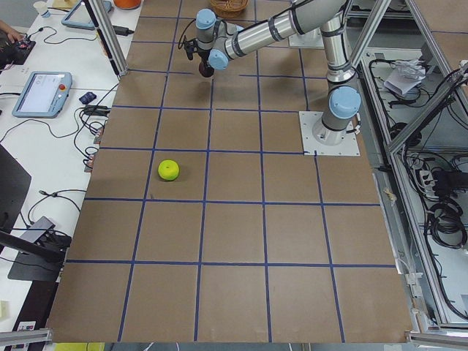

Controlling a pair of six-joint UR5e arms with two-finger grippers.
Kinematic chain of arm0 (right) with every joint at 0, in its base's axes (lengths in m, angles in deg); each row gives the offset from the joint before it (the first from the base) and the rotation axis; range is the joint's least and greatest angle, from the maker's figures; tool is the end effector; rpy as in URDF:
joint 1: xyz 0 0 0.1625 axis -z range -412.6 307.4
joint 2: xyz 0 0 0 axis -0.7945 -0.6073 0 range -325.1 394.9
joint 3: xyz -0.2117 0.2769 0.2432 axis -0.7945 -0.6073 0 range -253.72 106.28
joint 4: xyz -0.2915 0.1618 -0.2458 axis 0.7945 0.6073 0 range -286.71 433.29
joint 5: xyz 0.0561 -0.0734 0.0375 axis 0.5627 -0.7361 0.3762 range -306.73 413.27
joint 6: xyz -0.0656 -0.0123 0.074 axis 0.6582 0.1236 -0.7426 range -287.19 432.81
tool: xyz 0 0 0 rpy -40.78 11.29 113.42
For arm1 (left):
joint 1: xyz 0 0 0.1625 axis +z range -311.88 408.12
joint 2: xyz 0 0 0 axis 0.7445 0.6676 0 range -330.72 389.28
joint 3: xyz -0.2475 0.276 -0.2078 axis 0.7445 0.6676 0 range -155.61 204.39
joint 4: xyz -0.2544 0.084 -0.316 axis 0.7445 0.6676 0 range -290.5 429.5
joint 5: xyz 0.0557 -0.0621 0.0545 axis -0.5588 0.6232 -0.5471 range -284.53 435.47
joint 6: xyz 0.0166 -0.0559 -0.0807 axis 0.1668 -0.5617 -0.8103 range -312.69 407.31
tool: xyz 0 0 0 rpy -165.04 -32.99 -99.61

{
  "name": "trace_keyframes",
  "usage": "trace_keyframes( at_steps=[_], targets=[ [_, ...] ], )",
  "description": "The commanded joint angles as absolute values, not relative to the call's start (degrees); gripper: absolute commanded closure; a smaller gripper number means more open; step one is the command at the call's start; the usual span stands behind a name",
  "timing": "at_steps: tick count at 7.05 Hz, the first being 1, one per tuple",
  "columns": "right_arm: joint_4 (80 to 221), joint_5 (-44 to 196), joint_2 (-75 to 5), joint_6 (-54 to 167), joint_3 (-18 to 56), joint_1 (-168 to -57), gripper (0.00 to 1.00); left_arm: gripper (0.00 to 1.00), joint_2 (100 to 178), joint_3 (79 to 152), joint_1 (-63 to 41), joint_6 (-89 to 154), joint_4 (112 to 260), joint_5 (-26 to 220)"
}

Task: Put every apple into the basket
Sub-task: 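Set the purple apple at table center with left gripper while right gripper returns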

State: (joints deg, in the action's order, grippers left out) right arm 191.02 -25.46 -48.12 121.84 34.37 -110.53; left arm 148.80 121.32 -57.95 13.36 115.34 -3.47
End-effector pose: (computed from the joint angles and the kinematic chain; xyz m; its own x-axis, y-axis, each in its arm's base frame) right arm -0.1419 -0.5141 0.3253 -0.9486 -0.3025 -0.0928 -0.2832 0.9424 -0.1778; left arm -0.3227 -0.5697 0.2158 -0.9296 -0.2860 0.2326 -0.2952 0.9554 -0.0050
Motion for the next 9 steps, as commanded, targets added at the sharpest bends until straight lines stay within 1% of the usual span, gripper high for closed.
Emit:
trace_keyframes(
  at_steps=[1, 2, 3, 4, 5, 6, 7, 9],
  targets=[
    [190.8, -25.9, -48.2, 101.2, 34.8, -122.8, 0.00, 0.00, 148.1, 120.7, -58.1, 14.1, 115.7, -3.6],
    [190.4, -26.0, -47.9, 95.2, 34.8, -127.0, 0.00, 0.00, 145.8, 120.1, -54.7, 18.4, 117.1, -3.5],
    [190.1, -26.1, -46.6, 88.1, 34.5, -132.2, 0.00, 0.00, 142.9, 119.4, -48.9, 20.5, 121.1, -1.3],
    [191.7, -26.1, -44.4, 81.7, 33.5, -138.1, 0.00, 0.00, 139.8, 118.1, -41.7, 29.9, 128.9, -0.1],
    [193.4, -26.4, -42.0, 73.0, 32.1, -143.5, 0.00, 0.00, 137.5, 116.4, -33.1, 44.6, 137.8, -1.2],
    [195.4, -26.6, -39.0, 64.5, 29.4, -148.8, 0.00, 0.00, 138.9, 115.4, -23.2, 58.5, 138.0, -6.7],
    [196.0, -29.3, -34.7, 57.9, 24.9, -153.8, 0.00, 0.00, 141.1, 113.4, -15.4, 68.0, 137.0, -8.4],
    [196.1, -33.3, -26.7, 48.7, 15.4, -160.4, 0.00, 0.00, 148.2, 105.6, -14.1, 74.4, 136.6, -10.4]
  ],
)
